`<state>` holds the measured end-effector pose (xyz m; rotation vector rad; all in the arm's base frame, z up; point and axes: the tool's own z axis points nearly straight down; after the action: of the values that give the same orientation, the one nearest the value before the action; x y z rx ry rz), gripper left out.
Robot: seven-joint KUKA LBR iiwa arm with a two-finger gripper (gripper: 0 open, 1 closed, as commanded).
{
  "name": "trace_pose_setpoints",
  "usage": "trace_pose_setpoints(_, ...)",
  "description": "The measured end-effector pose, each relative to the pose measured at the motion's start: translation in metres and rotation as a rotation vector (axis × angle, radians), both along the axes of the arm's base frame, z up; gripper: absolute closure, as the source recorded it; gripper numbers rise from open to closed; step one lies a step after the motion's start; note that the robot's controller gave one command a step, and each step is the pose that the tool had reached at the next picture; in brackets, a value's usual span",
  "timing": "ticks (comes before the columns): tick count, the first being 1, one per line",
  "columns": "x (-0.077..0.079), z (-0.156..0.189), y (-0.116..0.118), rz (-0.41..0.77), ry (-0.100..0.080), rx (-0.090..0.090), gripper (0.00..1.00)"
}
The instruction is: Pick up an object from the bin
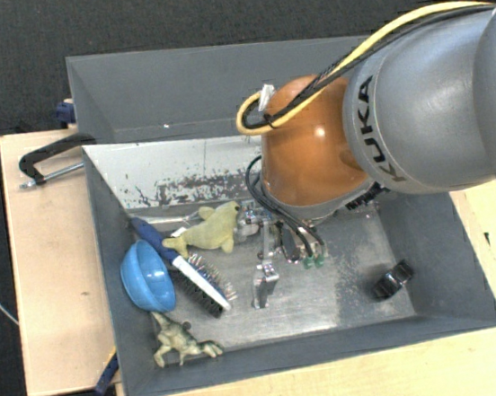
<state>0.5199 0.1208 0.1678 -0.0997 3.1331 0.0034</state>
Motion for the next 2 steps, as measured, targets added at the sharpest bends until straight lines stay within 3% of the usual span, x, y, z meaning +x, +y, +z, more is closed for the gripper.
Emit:
trace_pose_setpoints(1, 0.043, -0.004, 0.019, 0.041, -0.003, 0.000, 0.00)
trace_pose_setpoints(2, 0.037, -0.093, 0.053, 0.207, 0.007, -0.007, 0.00)
